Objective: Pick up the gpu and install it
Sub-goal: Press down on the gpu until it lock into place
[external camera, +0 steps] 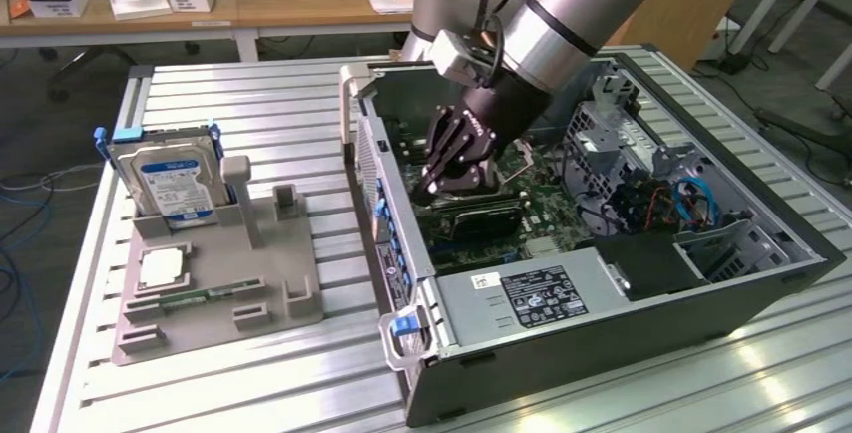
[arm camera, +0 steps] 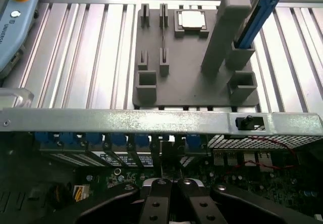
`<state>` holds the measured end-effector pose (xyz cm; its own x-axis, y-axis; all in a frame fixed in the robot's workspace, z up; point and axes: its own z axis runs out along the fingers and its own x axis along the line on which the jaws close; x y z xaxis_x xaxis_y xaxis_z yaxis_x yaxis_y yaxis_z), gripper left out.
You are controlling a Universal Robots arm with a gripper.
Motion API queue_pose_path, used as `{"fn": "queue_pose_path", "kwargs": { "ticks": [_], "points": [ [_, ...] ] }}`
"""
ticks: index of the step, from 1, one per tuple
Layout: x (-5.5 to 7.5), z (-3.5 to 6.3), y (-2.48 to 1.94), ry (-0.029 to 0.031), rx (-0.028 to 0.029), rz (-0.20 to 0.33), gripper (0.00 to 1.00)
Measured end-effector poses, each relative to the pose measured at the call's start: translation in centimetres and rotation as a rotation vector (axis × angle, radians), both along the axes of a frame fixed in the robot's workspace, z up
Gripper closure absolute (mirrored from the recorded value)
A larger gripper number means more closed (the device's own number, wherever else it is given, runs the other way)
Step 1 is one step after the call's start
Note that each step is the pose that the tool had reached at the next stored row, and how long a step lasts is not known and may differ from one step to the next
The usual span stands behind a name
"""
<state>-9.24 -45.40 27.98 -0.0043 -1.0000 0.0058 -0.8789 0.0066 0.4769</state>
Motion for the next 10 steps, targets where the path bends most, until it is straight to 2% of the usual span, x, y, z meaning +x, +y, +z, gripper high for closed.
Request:
{"fn": "queue_pose_path", "kwargs": {
  "ticks": [10],
  "points": [
    [-0.26,-0.27,0.01,0.0063,0.0005,0.000,0.90]
  ]
}}
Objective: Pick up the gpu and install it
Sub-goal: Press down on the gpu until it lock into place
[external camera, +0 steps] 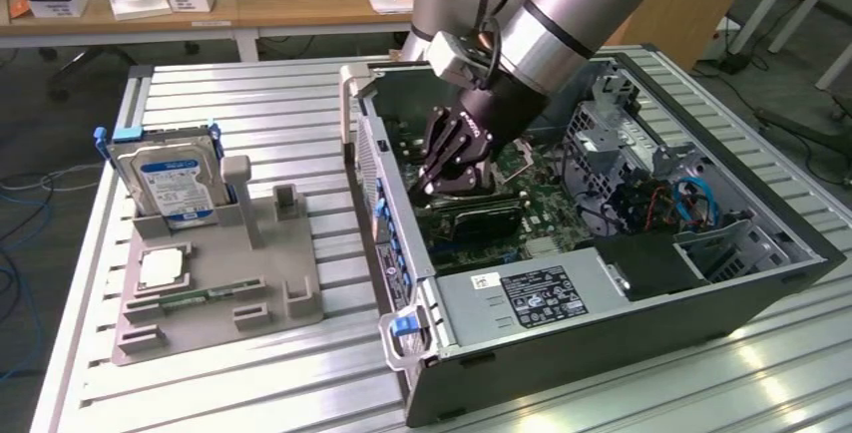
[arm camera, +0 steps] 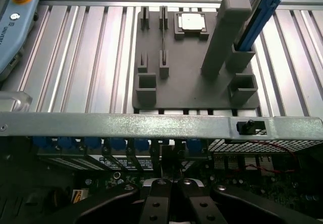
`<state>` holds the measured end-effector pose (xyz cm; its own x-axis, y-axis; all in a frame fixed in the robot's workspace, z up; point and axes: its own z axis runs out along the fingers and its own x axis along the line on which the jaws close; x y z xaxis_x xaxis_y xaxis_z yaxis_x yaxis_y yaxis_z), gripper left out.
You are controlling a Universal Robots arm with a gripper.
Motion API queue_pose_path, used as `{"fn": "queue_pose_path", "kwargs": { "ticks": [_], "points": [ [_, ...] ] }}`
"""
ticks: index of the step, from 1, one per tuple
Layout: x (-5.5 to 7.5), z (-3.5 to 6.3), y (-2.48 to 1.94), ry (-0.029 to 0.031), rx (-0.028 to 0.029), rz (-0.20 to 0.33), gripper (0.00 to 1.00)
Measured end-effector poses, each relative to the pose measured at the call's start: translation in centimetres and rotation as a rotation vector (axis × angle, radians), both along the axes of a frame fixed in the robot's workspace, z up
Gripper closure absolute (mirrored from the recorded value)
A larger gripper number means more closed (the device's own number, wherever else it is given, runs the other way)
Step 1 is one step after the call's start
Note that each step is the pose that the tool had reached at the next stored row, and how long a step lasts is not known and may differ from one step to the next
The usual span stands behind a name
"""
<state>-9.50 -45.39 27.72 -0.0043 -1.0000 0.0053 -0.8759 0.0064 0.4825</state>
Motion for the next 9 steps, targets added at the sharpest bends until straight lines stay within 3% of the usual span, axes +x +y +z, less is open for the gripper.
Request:
{"fn": "queue_pose_path", "kwargs": {
  "ticks": [9],
  "points": [
    [-0.17,-0.62,-0.01,0.0138,-0.0001,0.000,0.90]
  ]
}}
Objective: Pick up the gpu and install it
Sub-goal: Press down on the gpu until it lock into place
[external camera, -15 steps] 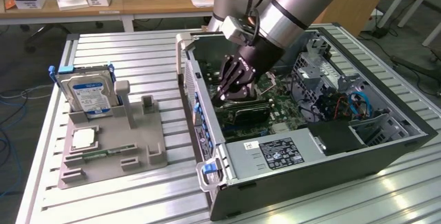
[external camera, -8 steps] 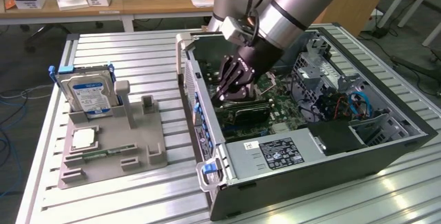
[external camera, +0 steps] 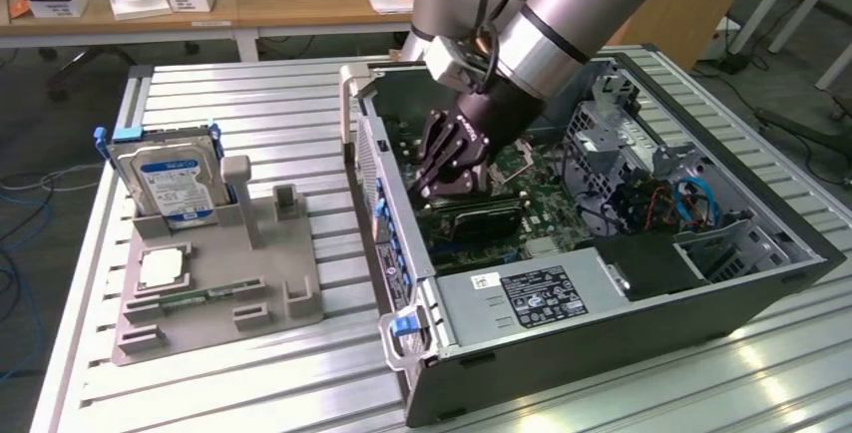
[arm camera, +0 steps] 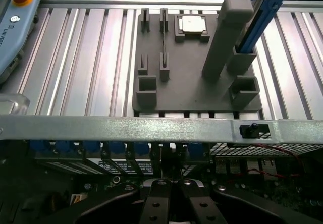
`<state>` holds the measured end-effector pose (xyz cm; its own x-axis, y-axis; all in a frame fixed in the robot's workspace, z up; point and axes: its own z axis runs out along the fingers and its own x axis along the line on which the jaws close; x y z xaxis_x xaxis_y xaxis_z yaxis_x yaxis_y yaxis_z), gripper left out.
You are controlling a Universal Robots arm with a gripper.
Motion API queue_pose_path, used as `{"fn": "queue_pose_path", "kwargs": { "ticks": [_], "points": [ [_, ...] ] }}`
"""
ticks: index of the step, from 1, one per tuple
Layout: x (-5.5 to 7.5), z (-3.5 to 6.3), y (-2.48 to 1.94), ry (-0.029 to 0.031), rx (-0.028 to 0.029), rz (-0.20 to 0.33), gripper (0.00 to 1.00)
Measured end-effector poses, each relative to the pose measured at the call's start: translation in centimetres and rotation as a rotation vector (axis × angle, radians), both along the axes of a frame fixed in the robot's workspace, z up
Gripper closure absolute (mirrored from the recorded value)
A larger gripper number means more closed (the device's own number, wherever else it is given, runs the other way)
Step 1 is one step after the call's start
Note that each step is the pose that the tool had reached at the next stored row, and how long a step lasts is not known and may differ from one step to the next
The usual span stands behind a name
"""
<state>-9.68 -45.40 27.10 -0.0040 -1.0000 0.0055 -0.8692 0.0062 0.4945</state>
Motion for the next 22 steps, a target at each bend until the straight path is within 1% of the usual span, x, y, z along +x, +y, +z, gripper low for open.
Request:
{"fn": "queue_pose_path", "kwargs": {
  "ticks": [1,2,4,5,6,8,9,11,12,15,20,22],
  "points": [
    [0.0,-0.11,0.01,0.0015,0.0006,0.000,0.90],
    [0.0,-0.17,0.01,0.0023,0.0001,0.000,0.90],
    [0.0,-0.17,0.00,0.0030,-0.0001,0.000,0.90],
    [0.1,-0.17,0.00,0.0051,-0.0002,0.000,0.90],
    [0.2,-0.17,0.00,0.0084,-0.0002,0.000,0.90],
    [0.3,-0.15,0.02,0.0182,-0.0005,0.000,0.90],
    [0.5,-0.15,0.04,0.0221,-0.0005,0.000,0.90],
    [0.7,-0.15,0.08,0.0276,-0.0005,0.000,0.90],
    [0.8,-0.15,0.11,0.0293,-0.0007,0.000,0.90],
    [1.0,-0.15,0.21,0.0324,-0.0016,0.000,0.90],
    [1.1,-0.17,0.24,0.0329,-0.0025,0.000,0.90],
    [1.1,-0.22,0.14,0.0329,-0.0024,0.000,0.90]
  ]
}}
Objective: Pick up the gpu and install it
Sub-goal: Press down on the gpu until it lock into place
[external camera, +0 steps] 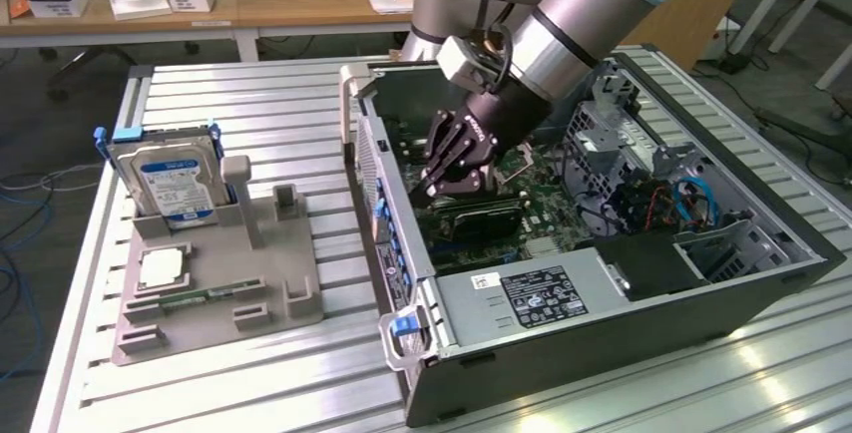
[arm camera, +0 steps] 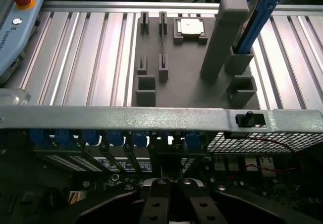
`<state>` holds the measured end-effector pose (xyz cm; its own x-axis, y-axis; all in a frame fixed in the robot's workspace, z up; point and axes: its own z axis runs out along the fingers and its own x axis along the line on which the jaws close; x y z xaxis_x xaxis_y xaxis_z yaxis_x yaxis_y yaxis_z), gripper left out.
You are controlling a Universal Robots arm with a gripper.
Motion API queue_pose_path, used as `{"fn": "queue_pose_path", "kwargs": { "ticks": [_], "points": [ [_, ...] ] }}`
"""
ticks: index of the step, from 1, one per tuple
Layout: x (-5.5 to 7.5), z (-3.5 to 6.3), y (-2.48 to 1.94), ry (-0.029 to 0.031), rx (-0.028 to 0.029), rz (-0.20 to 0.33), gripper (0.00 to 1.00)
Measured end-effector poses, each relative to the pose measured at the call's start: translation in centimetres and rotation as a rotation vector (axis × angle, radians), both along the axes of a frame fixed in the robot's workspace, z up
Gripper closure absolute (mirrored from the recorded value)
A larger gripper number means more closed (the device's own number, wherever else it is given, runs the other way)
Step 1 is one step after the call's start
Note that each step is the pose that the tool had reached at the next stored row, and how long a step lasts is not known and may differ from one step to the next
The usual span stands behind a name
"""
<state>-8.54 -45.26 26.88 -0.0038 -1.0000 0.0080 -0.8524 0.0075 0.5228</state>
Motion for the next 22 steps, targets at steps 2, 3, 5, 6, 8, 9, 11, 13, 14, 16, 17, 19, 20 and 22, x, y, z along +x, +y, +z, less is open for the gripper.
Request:
{"fn": "queue_pose_path", "kwargs": {
  "ticks": [2,3,5,6,8,9,11,13,14,16,17,19,20,22],
  "points": [
    [0.0,-0.03,-0.17,0.0001,-0.0005,0.000,0.90],
    [0.0,-0.05,-0.29,0.0001,-0.0012,0.000,0.90],
    [0.0,-0.08,-0.47,0.0002,-0.0025,0.000,0.90],
    [0.0,-0.09,-0.56,0.0002,-0.0033,0.000,0.90],
    [0.0,-0.13,-0.76,0.0002,-0.0046,0.000,0.90],
    [0.0,-0.14,-0.90,0.0002,-0.0051,0.000,0.90],
    [0.0,-0.17,-1.16,0.0002,-0.0057,0.000,0.90],
    [0.1,-0.20,-1.39,0.0003,-0.0059,0.000,0.90],
    [0.1,-0.21,-1.50,0.0003,-0.0060,0.000,0.90],
    [0.1,-0.24,-1.65,0.0003,-0.0061,0.000,0.90],
    [0.1,-0.30,-1.65,0.0003,-0.0061,0.000,0.90],
    [0.0,-0.44,-1.66,0.0003,-0.0075,0.000,0.90],
    [-0.1,-0.52,-1.66,0.0003,-0.0079,0.000,0.90],
    [-0.3,-0.64,-1.66,0.0004,-0.0089,0.000,0.90]
  ]
}}
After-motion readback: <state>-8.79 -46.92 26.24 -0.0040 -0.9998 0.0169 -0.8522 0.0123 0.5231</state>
